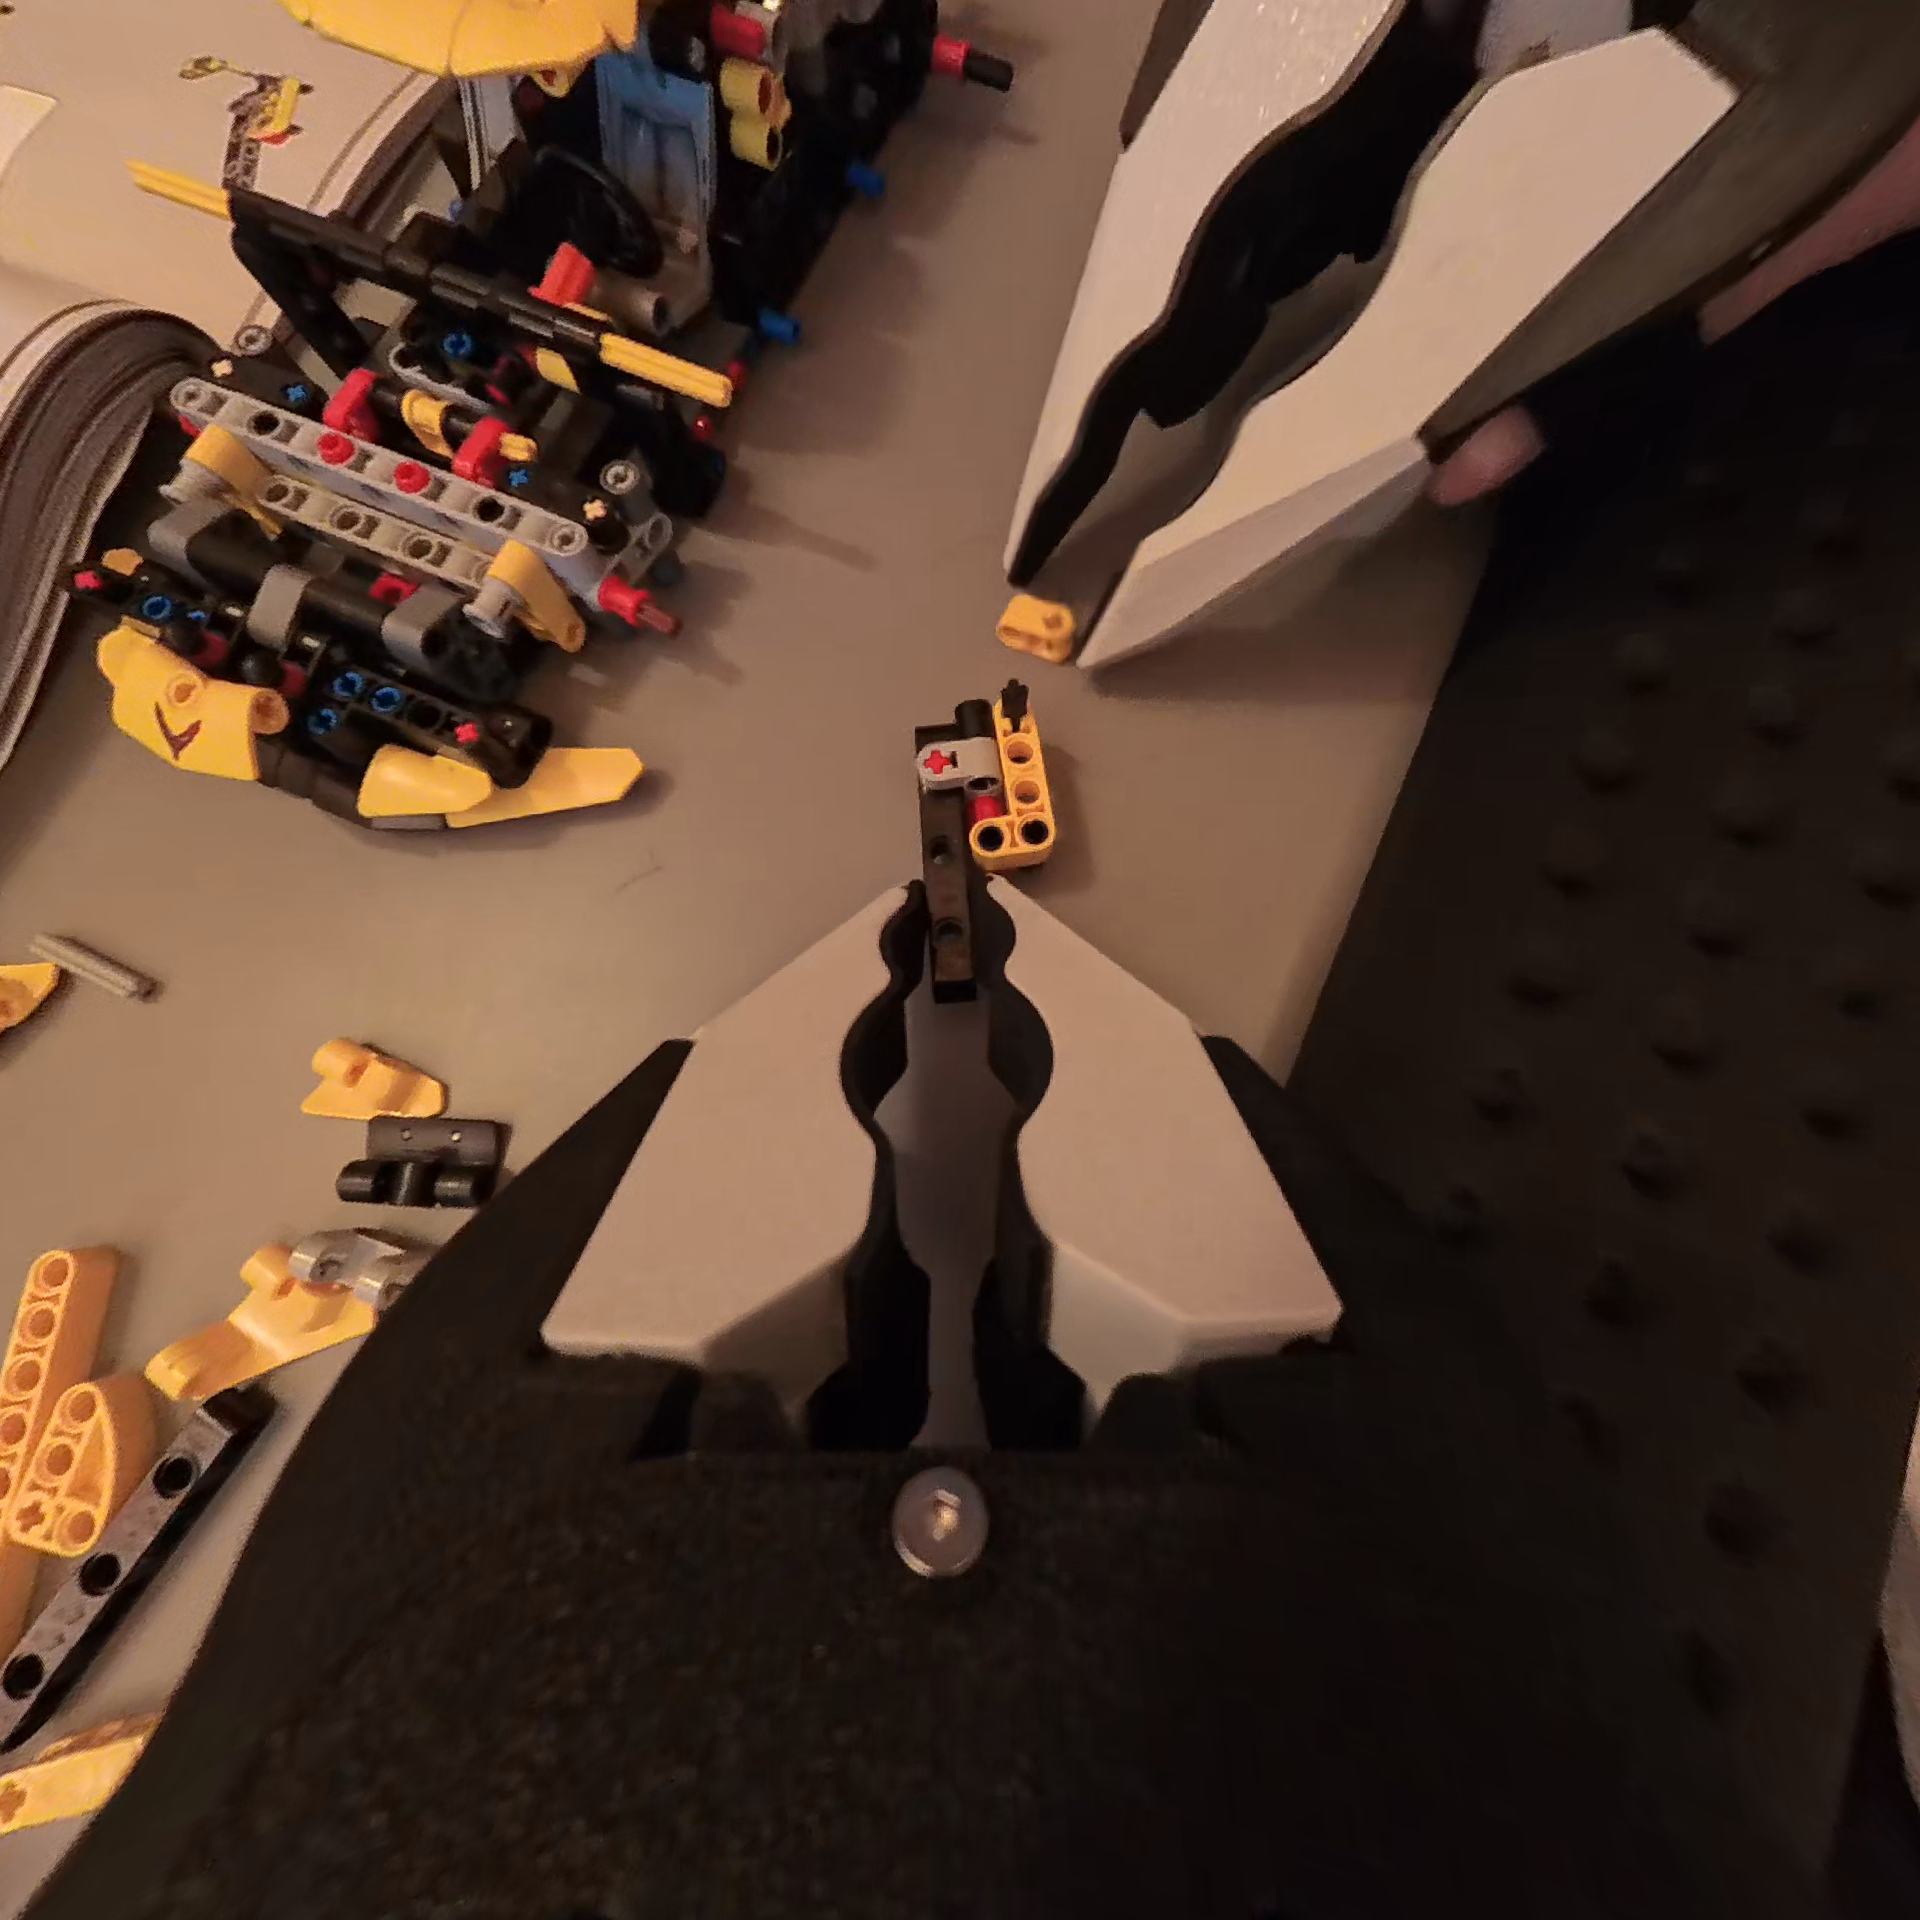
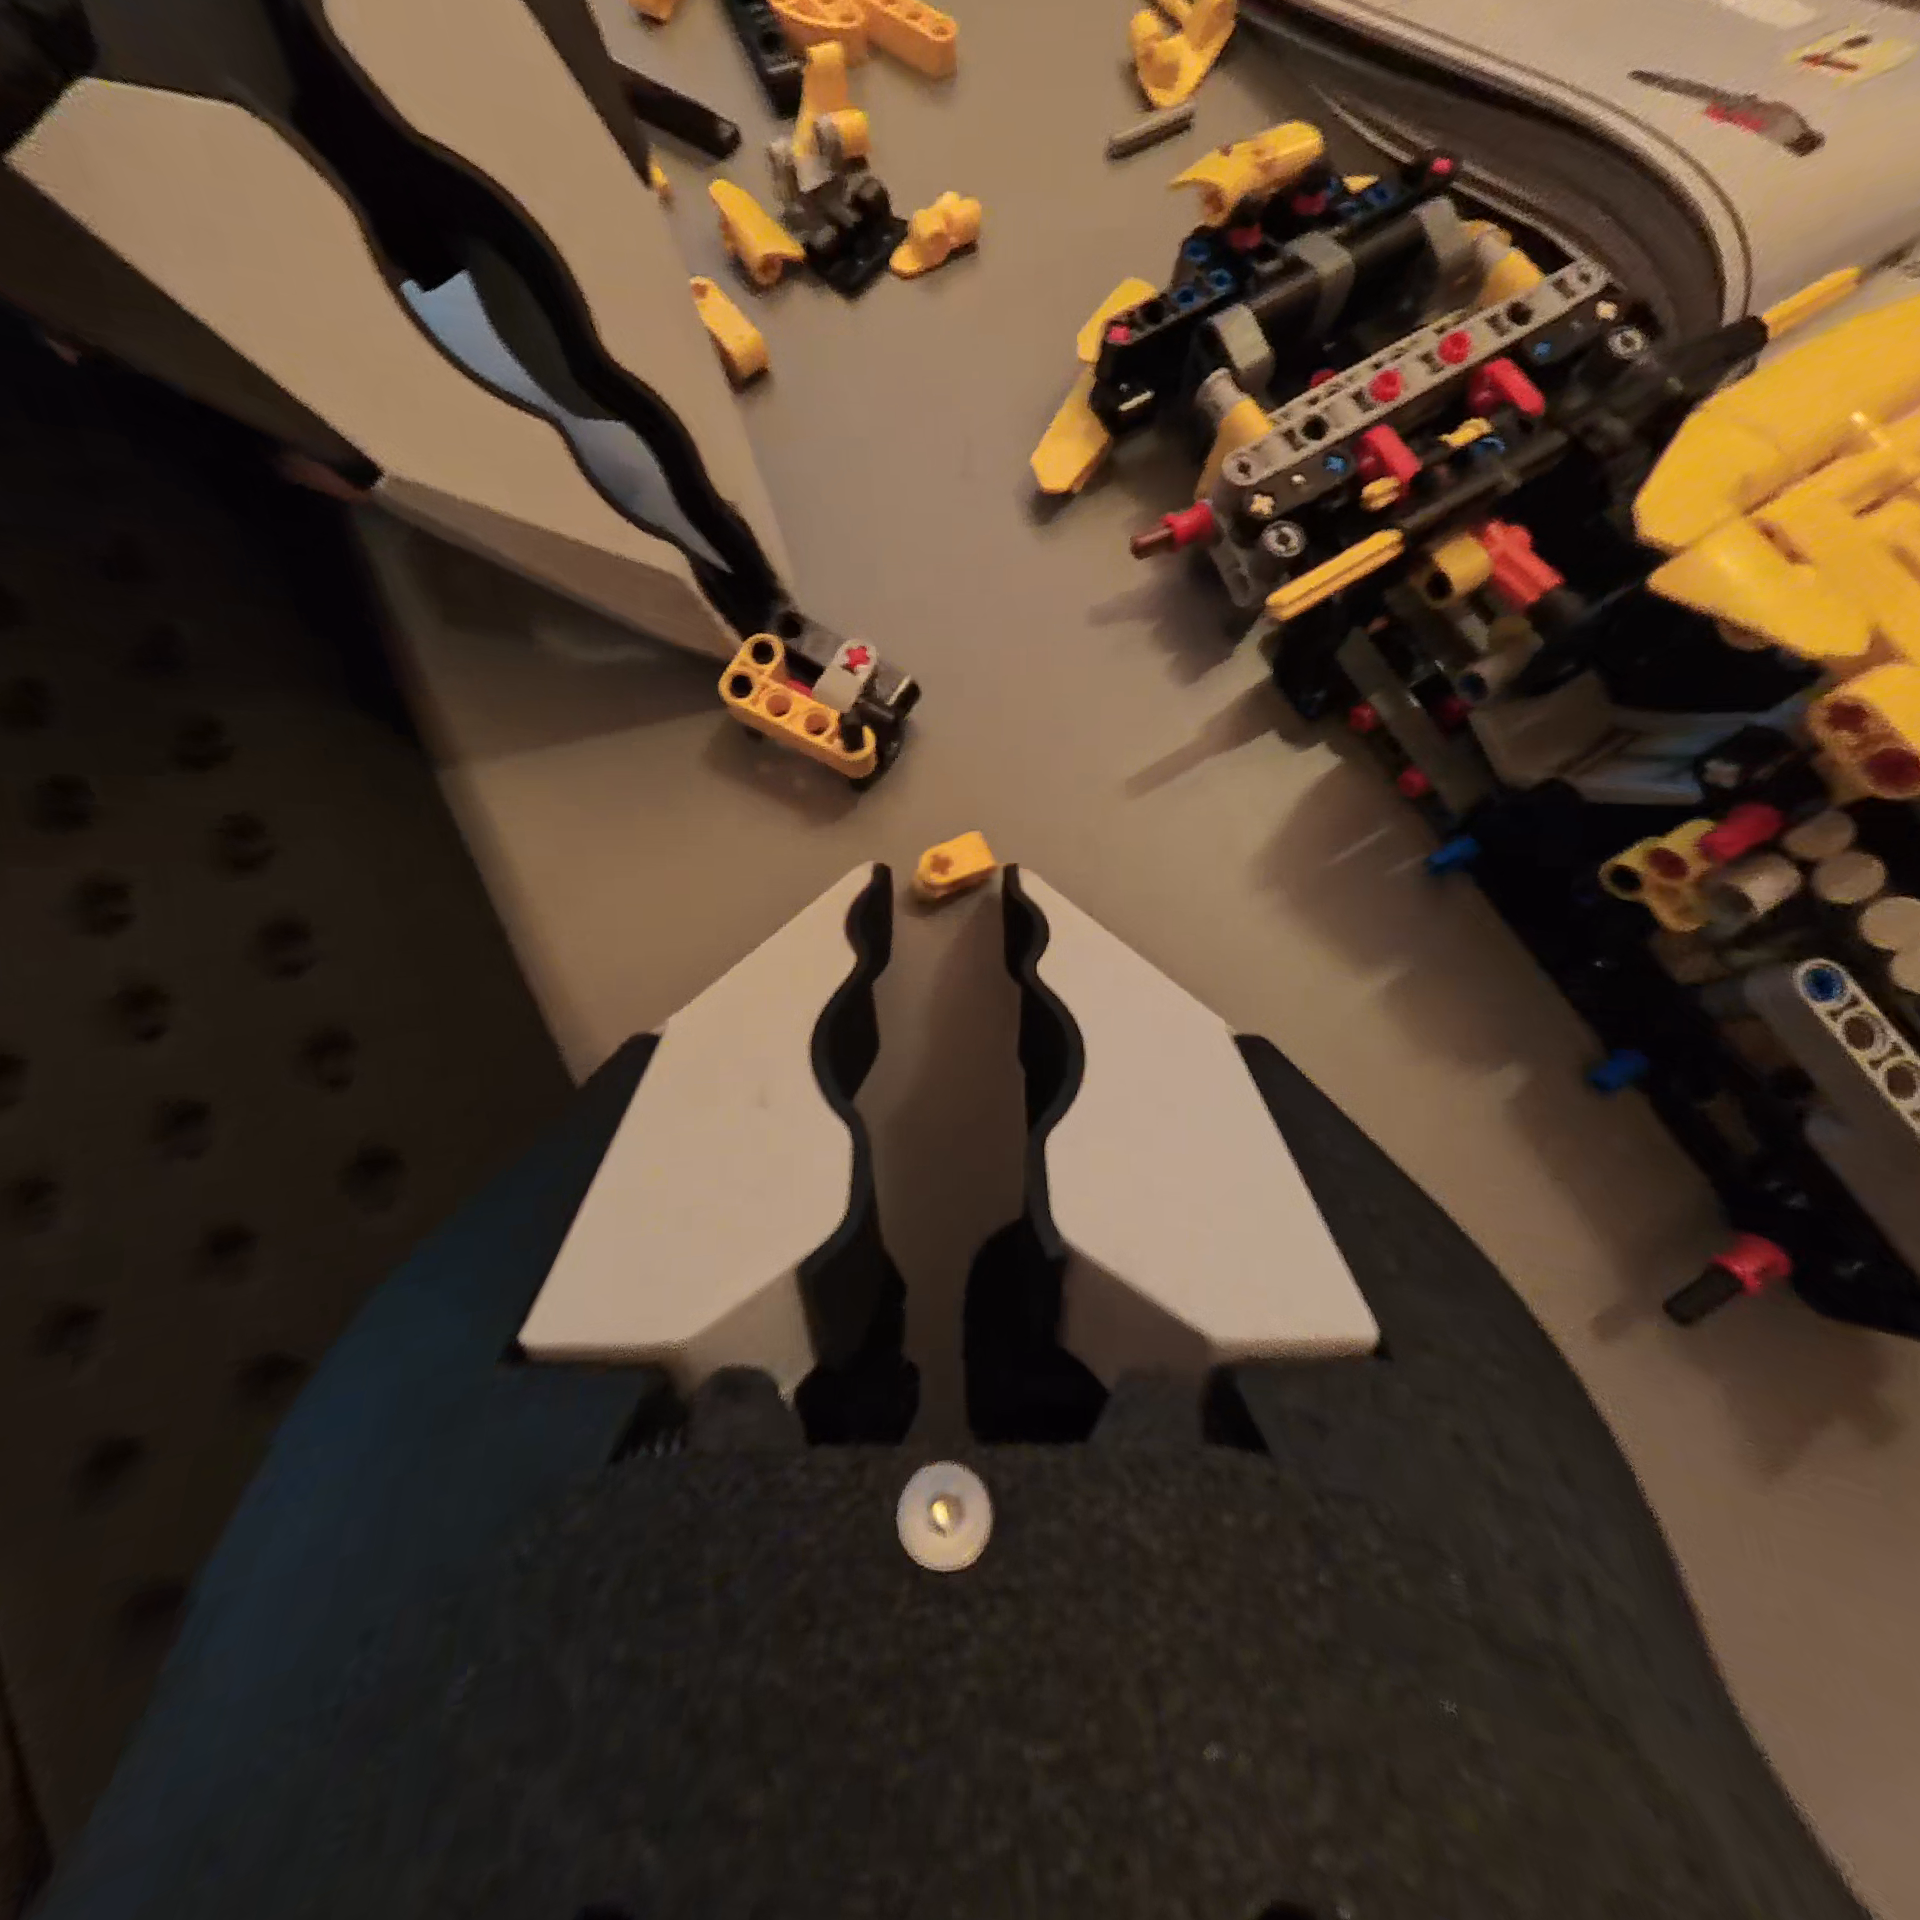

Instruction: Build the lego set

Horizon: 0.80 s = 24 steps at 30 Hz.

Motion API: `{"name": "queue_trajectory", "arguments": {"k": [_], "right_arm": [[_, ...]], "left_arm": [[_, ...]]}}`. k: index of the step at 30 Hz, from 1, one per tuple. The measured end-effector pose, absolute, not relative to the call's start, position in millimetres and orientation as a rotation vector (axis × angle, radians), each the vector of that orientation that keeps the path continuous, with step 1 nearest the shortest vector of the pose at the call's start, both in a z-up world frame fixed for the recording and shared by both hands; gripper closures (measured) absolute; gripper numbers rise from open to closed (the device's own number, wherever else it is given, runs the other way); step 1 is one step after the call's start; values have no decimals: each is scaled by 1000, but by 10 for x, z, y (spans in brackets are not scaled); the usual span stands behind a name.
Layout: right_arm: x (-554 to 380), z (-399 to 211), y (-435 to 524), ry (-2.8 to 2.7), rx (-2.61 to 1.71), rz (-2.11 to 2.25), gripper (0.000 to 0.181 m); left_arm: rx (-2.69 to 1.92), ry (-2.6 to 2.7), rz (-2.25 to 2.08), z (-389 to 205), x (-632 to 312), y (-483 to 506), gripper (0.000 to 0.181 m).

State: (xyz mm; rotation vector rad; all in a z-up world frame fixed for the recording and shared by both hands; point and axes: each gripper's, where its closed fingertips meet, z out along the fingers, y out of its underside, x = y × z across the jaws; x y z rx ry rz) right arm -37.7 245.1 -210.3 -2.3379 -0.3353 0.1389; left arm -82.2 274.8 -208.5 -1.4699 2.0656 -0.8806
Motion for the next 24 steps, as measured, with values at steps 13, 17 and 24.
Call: {"name": "queue_trajectory", "arguments": {"k": [13, 17, 24], "right_arm": [[-454, -1942, 2417, -450, -2202, 244, 167], [-478, -2036, 2270, -623, -2206, 293, 167], [-414, -2125, 2239, -627, -2242, 262, 165]], "left_arm": [[-1388, 2053, -833, -2099, -713, 2670, 173], [-1427, 2057, -901, -2089, -705, 2655, 170], [-1325, 2045, -905, -1896, -681, 2522, 149]]}}
